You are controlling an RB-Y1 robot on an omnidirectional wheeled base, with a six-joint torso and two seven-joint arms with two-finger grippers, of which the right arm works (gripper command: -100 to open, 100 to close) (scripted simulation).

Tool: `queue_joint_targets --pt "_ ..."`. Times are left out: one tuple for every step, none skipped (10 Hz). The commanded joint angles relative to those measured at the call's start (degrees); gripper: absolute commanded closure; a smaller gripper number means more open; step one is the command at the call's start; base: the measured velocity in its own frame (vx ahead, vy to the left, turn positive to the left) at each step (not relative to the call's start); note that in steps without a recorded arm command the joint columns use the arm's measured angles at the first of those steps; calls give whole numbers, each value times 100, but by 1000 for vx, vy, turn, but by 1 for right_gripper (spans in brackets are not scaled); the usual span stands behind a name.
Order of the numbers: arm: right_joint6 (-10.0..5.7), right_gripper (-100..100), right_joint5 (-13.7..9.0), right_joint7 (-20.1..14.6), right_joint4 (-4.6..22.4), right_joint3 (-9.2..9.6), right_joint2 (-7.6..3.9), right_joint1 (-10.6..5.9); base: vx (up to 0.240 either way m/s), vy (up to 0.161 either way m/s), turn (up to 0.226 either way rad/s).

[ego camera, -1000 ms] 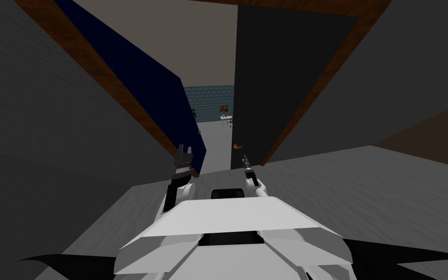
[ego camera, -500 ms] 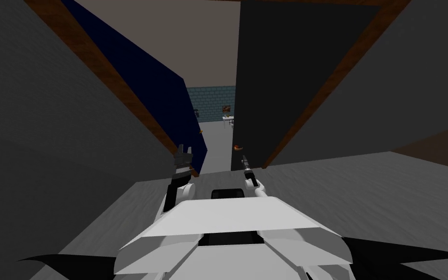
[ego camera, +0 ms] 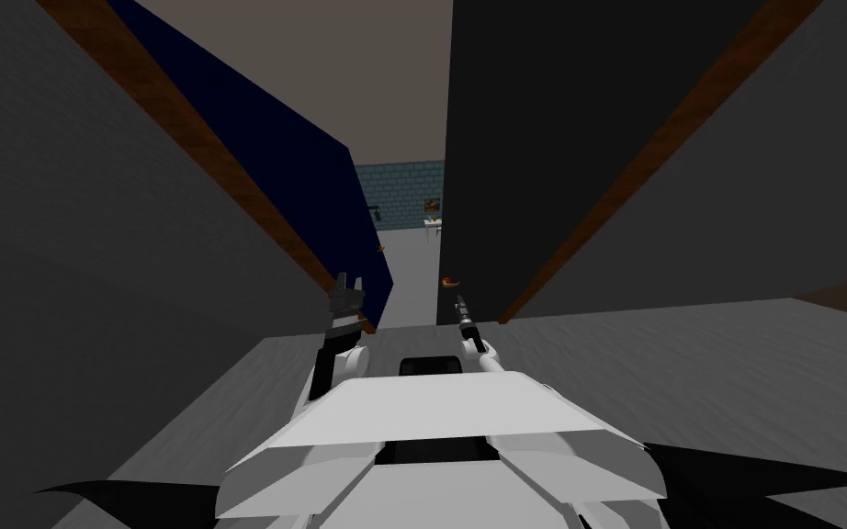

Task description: Push the door open

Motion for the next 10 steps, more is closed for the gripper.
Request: queue_joint_targets --pt "0 -100 0 0 0 0 0 0 21 -28 12" --pt "-19 -100 -8 4 35 -18 -36 -11 111 -18 22" --pt "-22 -100 -10 5 40 -23 -42 -13 176 4 29" --pt "-28 -100 -14 7 51 -33 -53 -15 162 17 20" --pt "-34 -100 -19 9 63 -45 -58 -18 177 17 23" --pt "-41 -100 -24 12 75 -56 -58 -21 188 -12 22" --pt "-47 -100 -29 14 87 -68 -52 -23 218 -22 31" --pt "-53 -100 -33 16 99 -79 -42 -26 216 -2 29" --pt "-61 -100 -39 18 113 -92 -20 -29 204 7 26" --pt "-66 -100 -42 20 122 -101 1 -31 182 11 23"
